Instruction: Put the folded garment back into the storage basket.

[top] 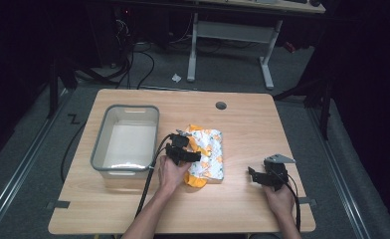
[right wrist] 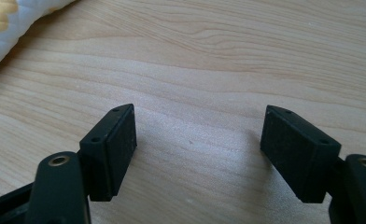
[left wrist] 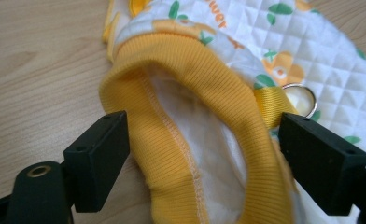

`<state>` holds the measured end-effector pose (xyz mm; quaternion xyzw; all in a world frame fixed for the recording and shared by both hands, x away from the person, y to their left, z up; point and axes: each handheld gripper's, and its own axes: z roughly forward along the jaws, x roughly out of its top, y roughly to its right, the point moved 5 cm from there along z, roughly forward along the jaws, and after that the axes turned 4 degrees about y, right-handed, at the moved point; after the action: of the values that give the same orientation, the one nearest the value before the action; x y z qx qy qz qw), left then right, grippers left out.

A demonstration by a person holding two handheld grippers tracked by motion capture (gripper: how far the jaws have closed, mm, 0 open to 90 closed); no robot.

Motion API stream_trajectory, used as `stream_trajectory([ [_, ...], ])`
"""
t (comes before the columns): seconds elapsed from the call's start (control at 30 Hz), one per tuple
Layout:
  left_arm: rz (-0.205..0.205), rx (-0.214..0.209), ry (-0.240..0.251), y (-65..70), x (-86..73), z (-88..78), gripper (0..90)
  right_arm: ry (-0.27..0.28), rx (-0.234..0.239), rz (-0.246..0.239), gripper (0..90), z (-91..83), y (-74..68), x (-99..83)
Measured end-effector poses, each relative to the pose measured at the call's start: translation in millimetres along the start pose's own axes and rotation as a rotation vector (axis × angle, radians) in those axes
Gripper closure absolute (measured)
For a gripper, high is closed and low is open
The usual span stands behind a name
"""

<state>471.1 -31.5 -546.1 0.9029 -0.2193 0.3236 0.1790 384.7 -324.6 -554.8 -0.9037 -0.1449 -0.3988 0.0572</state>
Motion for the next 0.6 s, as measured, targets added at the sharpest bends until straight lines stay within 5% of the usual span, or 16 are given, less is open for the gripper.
stream_trajectory([
  [0.23, 0.0, 0.021, -0.018, -2.6, -2.8, 5.8, 18.5, 0.0, 0.0, -0.001, 27.1, -0.1, 0.1, -0.1],
  [0.33, 0.055, 0.063, -0.012, 1.0, -4.3, 7.3, 21.7, -0.001, 0.0, -0.001, 27.1, -0.2, 0.1, -0.1],
  [0.6, 0.111, 0.035, 0.001, 11.1, -5.2, 5.0, 49.1, -0.001, 0.0, -0.001, 27.1, -0.2, 0.1, -0.1],
])
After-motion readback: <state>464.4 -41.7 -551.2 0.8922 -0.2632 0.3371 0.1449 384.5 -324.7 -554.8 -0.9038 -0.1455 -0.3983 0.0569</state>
